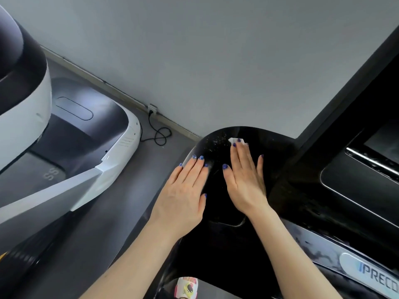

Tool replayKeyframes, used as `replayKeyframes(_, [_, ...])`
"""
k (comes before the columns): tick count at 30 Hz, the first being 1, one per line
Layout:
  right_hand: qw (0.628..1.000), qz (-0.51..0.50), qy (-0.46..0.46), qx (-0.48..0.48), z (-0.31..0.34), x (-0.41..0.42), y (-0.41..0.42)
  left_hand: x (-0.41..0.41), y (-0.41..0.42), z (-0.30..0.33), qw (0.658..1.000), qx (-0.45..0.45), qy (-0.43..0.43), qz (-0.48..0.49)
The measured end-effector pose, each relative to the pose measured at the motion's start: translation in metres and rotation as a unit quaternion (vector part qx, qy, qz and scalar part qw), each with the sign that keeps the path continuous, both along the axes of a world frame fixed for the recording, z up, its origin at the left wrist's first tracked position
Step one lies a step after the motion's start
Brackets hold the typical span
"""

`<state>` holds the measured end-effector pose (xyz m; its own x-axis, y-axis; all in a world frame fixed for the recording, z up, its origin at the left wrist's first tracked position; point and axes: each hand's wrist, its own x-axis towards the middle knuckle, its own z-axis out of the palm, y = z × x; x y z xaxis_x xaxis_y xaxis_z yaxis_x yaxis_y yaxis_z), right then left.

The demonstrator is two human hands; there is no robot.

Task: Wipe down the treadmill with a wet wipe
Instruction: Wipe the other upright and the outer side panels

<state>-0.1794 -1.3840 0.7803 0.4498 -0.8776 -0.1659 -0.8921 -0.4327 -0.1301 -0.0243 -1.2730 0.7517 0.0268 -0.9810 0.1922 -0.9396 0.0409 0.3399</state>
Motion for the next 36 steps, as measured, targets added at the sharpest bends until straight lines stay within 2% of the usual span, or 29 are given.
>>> replayKeyframes(5, [0.997, -0.021, 0.068, -0.038, 0.006, 0.035, -0.058, 0.001, -0.002, -0.001, 1.000, -0.002, 0.012, -0.003])
replayKeyframes(9, [0.995, -0.037, 0.090, -0.020, 0.009, 0.056, -0.088, 0.001, -0.001, 0.001, 1.000, 0.008, 0.023, -0.003])
replayKeyframes(13, [0.997, -0.027, 0.078, -0.002, 0.009, 0.047, -0.068, 0.001, -0.001, 0.003, 1.000, 0.015, 0.026, -0.002])
replayKeyframes(18, [0.997, 0.048, -0.026, 0.047, 0.010, 0.021, 0.008, 0.003, 0.008, 0.010, 0.999, 0.016, 0.029, -0.002])
replayKeyframes(23, [0.995, 0.087, 0.039, 0.002, 0.008, 0.016, 0.000, 0.006, 0.048, 0.012, 0.998, 0.026, -0.005, 0.059])
replayKeyframes(30, [0.996, 0.043, 0.076, -0.005, 0.003, 0.067, -0.066, -0.001, 0.070, 0.001, 0.993, 0.053, -0.074, 0.079])
replayKeyframes(33, [0.997, 0.054, 0.056, 0.008, 0.000, 0.058, -0.046, -0.003, 0.070, 0.002, 0.993, 0.045, -0.075, 0.080])
replayKeyframes(36, [0.993, 0.116, -0.006, 0.028, -0.002, 0.033, 0.005, -0.005, 0.071, 0.002, 0.992, 0.048, -0.078, 0.087])
